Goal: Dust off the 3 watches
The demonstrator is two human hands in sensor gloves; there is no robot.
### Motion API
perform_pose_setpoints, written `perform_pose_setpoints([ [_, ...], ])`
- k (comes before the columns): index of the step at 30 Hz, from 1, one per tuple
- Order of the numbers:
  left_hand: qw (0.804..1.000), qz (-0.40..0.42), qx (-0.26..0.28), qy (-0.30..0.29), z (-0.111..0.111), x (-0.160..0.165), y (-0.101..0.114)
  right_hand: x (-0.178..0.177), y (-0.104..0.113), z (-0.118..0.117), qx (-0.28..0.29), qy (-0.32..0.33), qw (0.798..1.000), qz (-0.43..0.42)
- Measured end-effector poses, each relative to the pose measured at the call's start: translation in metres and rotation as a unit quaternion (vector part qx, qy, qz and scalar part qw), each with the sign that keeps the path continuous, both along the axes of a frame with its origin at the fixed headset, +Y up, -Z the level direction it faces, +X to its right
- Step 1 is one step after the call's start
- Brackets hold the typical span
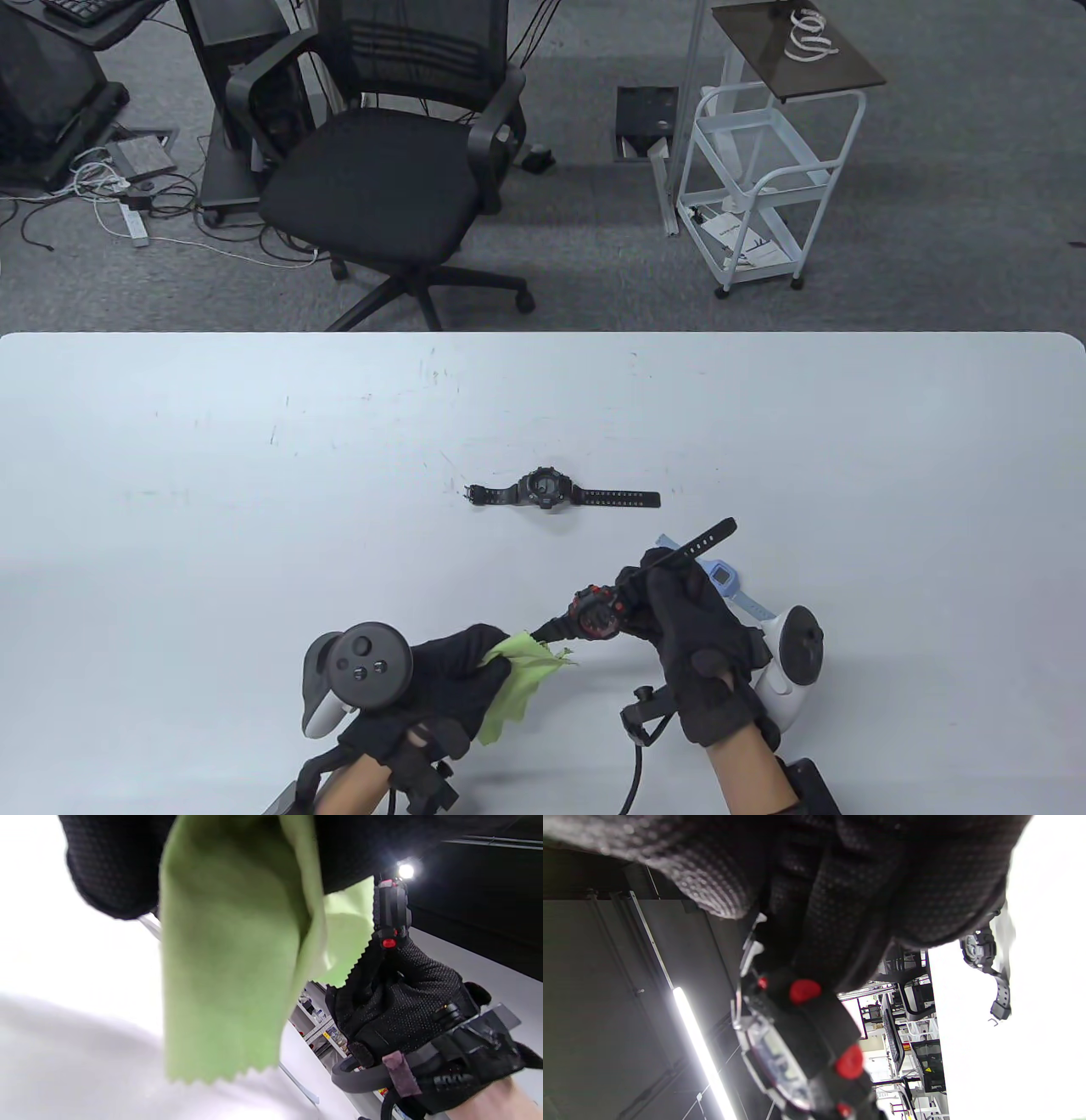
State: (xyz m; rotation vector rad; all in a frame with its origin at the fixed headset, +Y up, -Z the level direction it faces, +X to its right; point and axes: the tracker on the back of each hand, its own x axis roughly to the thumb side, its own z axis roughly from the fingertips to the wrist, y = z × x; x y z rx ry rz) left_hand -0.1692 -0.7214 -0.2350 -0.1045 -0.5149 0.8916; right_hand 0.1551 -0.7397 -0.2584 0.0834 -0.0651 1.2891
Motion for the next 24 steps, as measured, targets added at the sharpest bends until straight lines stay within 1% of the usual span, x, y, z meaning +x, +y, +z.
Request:
perform_pose_setpoints([
  [2, 1.000, 0.012, 0.002, 0.015, 0.000, -0.002, -0.001, 0.000, -0.002, 0.000, -0.007, -0.001, 1.000, -0.010],
  [9, 1.000, -0.006, 0.000, 0.008, -0.001, -0.001, 0.001, 0.001, -0.002, -0.001, -0.005, -0.002, 1.000, -0.003],
  [12, 1.000, 0.001, 0.005, 0.018, -0.001, -0.003, 0.002, 0.003, 0.000, -0.001, -0.002, -0.006, 1.000, -0.008],
  [14, 0.999, 0.003, 0.021, 0.033, 0.000, -0.006, 0.005, 0.004, 0.001, -0.001, -0.001, -0.008, 1.000, -0.012],
  [18, 0.994, -0.051, 0.082, 0.046, 0.002, -0.011, 0.016, 0.007, 0.002, -0.001, 0.003, -0.014, 1.000, -0.018],
  [21, 0.991, -0.084, 0.100, 0.031, 0.005, -0.010, 0.020, 0.010, 0.004, -0.001, 0.005, -0.025, 1.000, -0.012],
  [24, 0.985, -0.125, 0.116, 0.002, 0.007, -0.002, 0.017, 0.015, 0.005, -0.001, 0.005, -0.041, 0.999, -0.016],
])
